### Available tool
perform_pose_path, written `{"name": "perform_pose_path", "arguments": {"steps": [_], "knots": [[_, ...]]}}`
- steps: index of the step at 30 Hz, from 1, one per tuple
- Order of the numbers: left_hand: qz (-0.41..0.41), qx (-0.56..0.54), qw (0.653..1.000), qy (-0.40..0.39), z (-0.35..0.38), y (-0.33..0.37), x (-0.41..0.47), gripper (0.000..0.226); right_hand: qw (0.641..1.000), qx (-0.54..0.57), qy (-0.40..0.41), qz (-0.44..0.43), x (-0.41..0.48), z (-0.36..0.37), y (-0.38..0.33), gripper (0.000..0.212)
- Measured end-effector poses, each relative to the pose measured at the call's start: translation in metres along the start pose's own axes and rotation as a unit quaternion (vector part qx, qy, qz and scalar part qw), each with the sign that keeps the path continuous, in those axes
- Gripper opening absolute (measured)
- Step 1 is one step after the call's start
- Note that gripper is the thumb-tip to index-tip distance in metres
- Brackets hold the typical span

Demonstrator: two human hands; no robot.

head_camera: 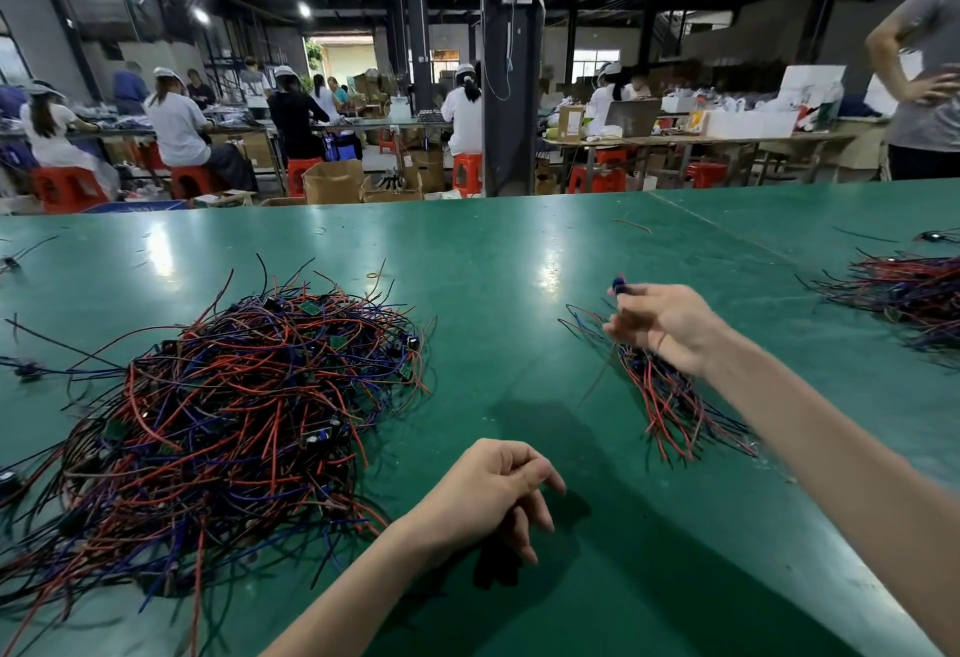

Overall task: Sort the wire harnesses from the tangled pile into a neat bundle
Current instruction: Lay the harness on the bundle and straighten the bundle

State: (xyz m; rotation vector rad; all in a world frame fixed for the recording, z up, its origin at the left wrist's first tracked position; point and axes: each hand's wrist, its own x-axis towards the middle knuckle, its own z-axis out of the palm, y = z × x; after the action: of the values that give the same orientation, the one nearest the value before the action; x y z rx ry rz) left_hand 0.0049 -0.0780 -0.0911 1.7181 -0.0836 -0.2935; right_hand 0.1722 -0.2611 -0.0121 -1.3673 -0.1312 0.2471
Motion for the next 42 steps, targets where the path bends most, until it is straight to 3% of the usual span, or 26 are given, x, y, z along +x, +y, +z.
{"name": "perform_pose_path", "arguments": {"steps": [3, 6, 8, 13, 15, 19, 23, 27, 31, 33, 35, 38, 40, 42], "knots": [[-0.003, 0.001, 1.0, -0.003, 0.001, 0.002, -0.001, 0.025, 0.995, -0.095, 0.036, -0.01, 0.022, -0.015, -0.016, 0.017], [-0.007, 0.005, 1.0, -0.006, 0.003, 0.004, -0.003, 0.025, 0.974, -0.21, 0.061, 0.067, 0.033, -0.03, -0.005, 0.004], [-0.009, 0.011, 1.0, -0.006, 0.003, 0.005, -0.004, 0.025, 0.961, -0.245, 0.082, 0.099, 0.037, -0.04, 0.011, 0.014], [-0.014, 0.021, 1.0, -0.001, 0.004, 0.007, -0.004, 0.026, 0.931, -0.327, 0.155, 0.049, 0.04, -0.048, 0.029, 0.009], [-0.016, 0.022, 1.0, 0.002, 0.004, 0.007, -0.004, 0.026, 0.89, -0.423, 0.167, 0.026, 0.04, -0.046, 0.029, 0.012], [-0.018, 0.013, 1.0, 0.005, 0.004, 0.008, -0.006, 0.026, 0.757, -0.621, 0.201, -0.029, 0.032, -0.037, 0.03, 0.013], [-0.016, 0.015, 1.0, 0.008, 0.005, 0.008, -0.006, 0.027, 0.702, -0.673, 0.17, -0.159, 0.03, -0.035, 0.043, 0.023], [-0.02, 0.012, 1.0, 0.005, 0.005, 0.008, -0.005, 0.028, 0.703, -0.694, 0.111, -0.11, 0.031, -0.044, 0.057, 0.028], [0.019, 0.013, 0.999, 0.023, 0.004, 0.012, -0.005, 0.027, 0.716, -0.683, 0.093, -0.115, 0.029, -0.048, 0.063, 0.022], [0.062, 0.031, 0.995, 0.073, -0.001, 0.019, -0.005, 0.025, 0.689, -0.7, 0.096, -0.165, 0.024, -0.045, 0.065, 0.025], [0.117, 0.11, 0.971, 0.177, -0.017, 0.027, -0.003, 0.02, 0.644, -0.705, 0.102, -0.281, 0.016, -0.037, 0.071, 0.026], [0.173, 0.307, 0.867, 0.353, -0.058, 0.038, -0.004, 0.012, 0.604, -0.683, 0.02, -0.41, -0.006, -0.007, 0.081, 0.02], [0.155, 0.379, 0.809, 0.421, -0.092, 0.046, -0.006, 0.018, 0.584, -0.675, -0.032, -0.45, -0.019, 0.015, 0.087, 0.02], [0.113, 0.426, 0.767, 0.467, -0.13, 0.053, -0.009, 0.024, 0.593, -0.661, -0.047, -0.458, -0.028, 0.034, 0.09, 0.016]]}}
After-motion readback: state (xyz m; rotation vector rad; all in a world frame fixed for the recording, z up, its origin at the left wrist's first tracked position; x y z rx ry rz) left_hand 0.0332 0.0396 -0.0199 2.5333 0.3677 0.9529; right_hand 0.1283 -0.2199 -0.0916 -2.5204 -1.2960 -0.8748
